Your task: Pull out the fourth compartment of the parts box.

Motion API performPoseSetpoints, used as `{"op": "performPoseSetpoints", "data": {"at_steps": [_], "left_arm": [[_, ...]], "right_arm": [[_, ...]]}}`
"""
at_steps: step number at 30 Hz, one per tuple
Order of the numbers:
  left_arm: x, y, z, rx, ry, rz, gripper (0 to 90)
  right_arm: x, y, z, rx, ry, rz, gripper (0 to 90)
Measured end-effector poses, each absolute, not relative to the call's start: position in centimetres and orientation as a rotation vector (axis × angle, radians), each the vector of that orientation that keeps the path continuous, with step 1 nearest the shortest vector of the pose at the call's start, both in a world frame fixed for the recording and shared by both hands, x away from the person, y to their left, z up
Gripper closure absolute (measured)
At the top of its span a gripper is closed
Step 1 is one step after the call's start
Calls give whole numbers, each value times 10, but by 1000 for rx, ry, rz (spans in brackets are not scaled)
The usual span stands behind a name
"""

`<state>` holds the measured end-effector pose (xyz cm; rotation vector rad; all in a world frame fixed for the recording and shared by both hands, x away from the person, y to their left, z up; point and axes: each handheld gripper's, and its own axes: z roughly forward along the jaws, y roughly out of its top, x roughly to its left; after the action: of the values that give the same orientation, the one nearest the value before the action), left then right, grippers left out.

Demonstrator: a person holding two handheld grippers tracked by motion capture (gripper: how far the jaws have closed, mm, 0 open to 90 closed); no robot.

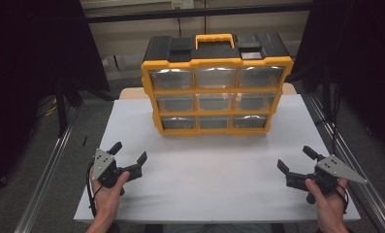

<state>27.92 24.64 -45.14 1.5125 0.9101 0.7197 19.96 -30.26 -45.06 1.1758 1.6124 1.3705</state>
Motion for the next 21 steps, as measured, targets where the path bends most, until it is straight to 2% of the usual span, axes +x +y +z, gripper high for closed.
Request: {"op": "performPoseSetpoints", "data": {"at_steps": [10, 13, 14, 21], "left_arm": [[280, 243, -450, 1596, 890, 727, 38], [281, 238, -451, 1584, 902, 686, 38], [282, 238, -449, 1606, 889, 720, 42], [286, 229, -448, 1643, 858, 739, 54]], "right_arm": [[200, -302, -451, 1175, 1616, 1364, 11], [200, -302, -451, 1180, 1624, 1358, 12], [200, -302, -452, 1179, 1624, 1355, 12], [200, -303, -452, 1177, 1630, 1357, 13]]}}
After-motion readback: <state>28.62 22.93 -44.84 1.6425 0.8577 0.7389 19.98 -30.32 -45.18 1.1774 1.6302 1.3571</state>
